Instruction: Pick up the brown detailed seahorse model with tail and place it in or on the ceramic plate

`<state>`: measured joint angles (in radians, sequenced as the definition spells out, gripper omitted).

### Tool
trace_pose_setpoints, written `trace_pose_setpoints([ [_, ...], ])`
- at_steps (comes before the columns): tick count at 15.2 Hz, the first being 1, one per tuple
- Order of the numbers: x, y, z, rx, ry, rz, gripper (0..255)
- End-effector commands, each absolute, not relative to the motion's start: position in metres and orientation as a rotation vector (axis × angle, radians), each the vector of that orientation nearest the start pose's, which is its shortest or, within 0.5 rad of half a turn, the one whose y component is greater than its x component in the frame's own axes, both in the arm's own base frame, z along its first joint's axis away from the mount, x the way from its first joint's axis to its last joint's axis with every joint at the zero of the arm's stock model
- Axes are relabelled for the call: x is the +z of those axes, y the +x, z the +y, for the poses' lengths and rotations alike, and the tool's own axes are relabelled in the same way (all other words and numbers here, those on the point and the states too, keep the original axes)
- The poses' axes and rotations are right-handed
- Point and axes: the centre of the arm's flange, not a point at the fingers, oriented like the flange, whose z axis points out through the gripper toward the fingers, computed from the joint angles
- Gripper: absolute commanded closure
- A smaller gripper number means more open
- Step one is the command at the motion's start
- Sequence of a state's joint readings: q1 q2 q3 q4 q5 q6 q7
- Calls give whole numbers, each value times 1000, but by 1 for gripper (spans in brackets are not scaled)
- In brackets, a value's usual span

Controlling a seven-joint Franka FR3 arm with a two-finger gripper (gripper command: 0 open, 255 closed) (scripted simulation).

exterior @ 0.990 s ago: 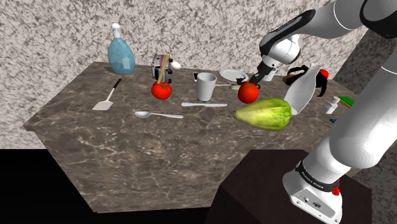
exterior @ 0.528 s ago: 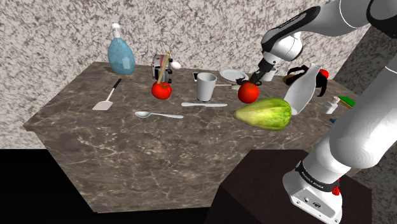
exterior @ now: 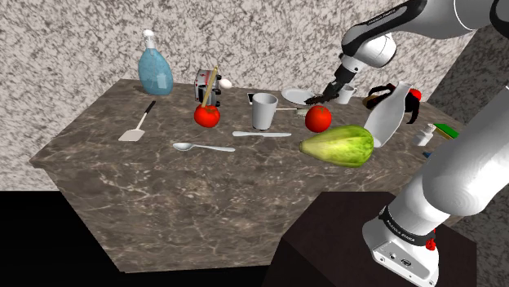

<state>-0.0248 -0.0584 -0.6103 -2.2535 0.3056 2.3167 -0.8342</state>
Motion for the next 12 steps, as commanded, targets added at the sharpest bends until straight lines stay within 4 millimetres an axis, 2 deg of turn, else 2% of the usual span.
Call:
trace_pose_setpoints([
  [1,406,425,-308,-390,-2989,-3,255],
  [5,422,425,-308,-390,-2989,-3,255],
  [11,427,499,-336,-390,-2989,-3,255],
  [12,427,482,-330,-389,-2991,0,255],
])
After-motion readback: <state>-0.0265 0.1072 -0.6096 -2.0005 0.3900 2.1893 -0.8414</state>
